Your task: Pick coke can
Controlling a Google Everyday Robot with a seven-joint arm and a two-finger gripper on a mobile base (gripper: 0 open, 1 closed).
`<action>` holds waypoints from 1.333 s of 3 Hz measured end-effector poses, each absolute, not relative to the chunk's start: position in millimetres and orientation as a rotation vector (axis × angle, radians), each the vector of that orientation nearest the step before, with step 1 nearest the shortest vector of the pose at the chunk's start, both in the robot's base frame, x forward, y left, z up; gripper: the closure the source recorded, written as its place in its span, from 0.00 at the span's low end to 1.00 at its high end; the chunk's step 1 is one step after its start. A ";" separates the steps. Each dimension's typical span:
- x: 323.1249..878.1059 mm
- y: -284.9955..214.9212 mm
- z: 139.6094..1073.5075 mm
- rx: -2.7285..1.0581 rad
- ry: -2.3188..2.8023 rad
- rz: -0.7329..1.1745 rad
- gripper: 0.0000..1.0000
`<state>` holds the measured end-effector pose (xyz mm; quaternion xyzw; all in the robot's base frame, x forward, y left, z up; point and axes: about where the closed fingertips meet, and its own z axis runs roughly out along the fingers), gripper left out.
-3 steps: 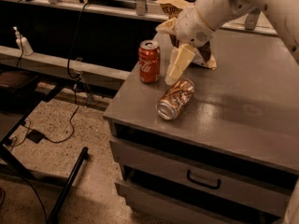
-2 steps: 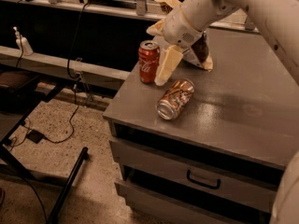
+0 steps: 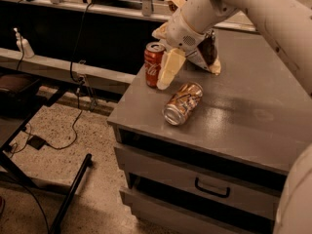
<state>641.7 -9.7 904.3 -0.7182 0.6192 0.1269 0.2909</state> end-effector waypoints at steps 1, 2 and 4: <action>641.7 -7.9 902.8 -1.918 1.650 0.342 0.23; 641.7 -5.9 901.2 -1.921 1.649 0.345 0.46; 641.6 -3.6 900.4 -1.925 1.647 0.350 0.94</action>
Offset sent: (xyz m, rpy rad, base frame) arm 0.0000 0.0016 -0.0014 -0.0001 0.0021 0.0026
